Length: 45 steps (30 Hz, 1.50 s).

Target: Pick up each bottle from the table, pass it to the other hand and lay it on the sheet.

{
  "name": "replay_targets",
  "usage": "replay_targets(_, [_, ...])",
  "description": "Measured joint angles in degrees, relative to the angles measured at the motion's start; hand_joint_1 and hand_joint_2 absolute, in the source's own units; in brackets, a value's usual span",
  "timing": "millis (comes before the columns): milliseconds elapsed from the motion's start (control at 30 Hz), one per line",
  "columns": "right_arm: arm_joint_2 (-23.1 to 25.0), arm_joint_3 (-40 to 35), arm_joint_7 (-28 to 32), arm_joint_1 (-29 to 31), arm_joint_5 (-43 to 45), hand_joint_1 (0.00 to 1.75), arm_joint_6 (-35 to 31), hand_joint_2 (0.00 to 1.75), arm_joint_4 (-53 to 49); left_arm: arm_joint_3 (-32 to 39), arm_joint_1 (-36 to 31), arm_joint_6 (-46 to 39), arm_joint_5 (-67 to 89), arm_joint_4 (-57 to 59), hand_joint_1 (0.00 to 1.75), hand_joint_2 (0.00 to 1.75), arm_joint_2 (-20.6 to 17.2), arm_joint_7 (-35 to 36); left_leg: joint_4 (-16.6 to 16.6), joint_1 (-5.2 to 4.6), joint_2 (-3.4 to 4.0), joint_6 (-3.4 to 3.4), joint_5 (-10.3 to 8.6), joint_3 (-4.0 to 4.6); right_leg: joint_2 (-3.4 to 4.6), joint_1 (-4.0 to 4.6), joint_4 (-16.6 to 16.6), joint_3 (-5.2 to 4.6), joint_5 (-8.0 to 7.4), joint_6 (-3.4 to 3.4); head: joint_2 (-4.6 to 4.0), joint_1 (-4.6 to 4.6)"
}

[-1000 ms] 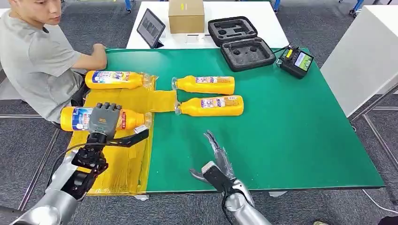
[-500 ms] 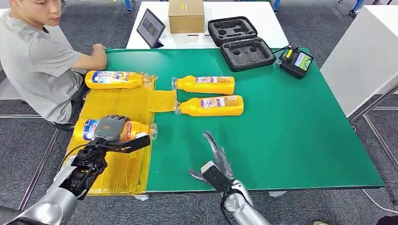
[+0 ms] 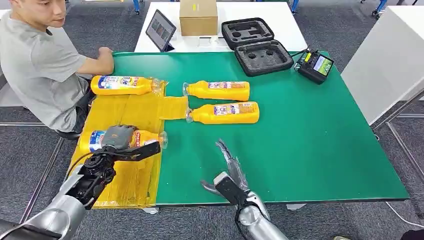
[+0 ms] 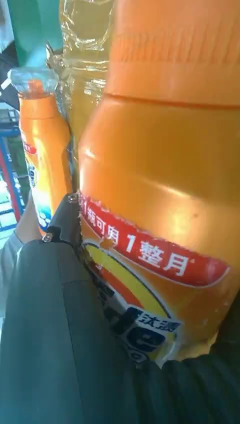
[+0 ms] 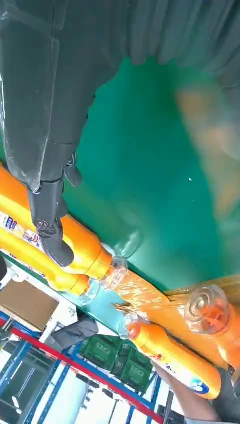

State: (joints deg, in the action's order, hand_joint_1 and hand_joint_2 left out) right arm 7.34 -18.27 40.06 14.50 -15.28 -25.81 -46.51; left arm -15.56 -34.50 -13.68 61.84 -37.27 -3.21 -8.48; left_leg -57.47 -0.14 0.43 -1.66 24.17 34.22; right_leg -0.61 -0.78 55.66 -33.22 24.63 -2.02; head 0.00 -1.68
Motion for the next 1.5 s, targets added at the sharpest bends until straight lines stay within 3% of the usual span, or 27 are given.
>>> replay_targets(33, [0.0, 0.0, 0.0, 0.0, 0.02, 0.0, 0.0, 1.75, 0.0, 0.0, -0.21, 0.09, -0.33, 0.4, 1.29, 1.75, 0.11, 0.0, 0.0, 0.0, 0.0, 0.0, 0.0, 0.0, 0.0, 0.0, 0.0, 0.01, 0.0, 0.0, 0.0, 0.02])
replay_targets(67, [-0.02, 0.0, 0.0, 0.01, 0.02, 0.0, 0.0, 1.75, 0.02, 0.02, -0.47, 0.15, -0.38, 0.81, 0.51, 1.75, 0.2, -0.04, 0.0, 0.0, -0.01, 0.0, 0.0, 0.0, -0.01, 0.0, 0.0, 0.01, 0.0, 0.0, 0.0, 0.0])
replay_targets(100, [-0.02, 0.0, 0.0, 0.05, 0.02, 0.0, 0.0, 1.75, 0.07, 0.02, -0.71, 0.24, -0.42, 1.18, 0.0, 1.75, 0.33, -0.09, 0.0, 0.0, -0.02, 0.0, 0.0, -0.01, -0.01, 0.0, 0.0, 0.02, 0.0, 0.0, 0.0, 0.0])
replay_targets(1067, [-0.04, 0.0, 0.0, 0.24, -0.2, 0.0, -0.13, 1.75, 0.87, 0.02, -1.4, 2.95, -0.83, 2.45, 0.0, 1.75, 1.71, -1.33, 0.0, 0.0, -0.03, 0.0, -0.02, -0.07, -0.02, -0.01, 0.0, 0.1, -0.01, 0.0, 0.0, 0.0])
replay_targets(1500, [-0.24, 0.0, 0.0, 0.2, 0.06, 0.0, -0.5, 1.75, 0.94, -1.27, 4.19, 7.66, -1.95, -8.38, 0.0, 1.75, 1.44, -2.97, 0.0, -0.01, -0.02, 0.0, -0.01, -0.03, -0.02, -0.01, 0.0, 0.07, 0.0, -0.01, 0.0, 0.0])
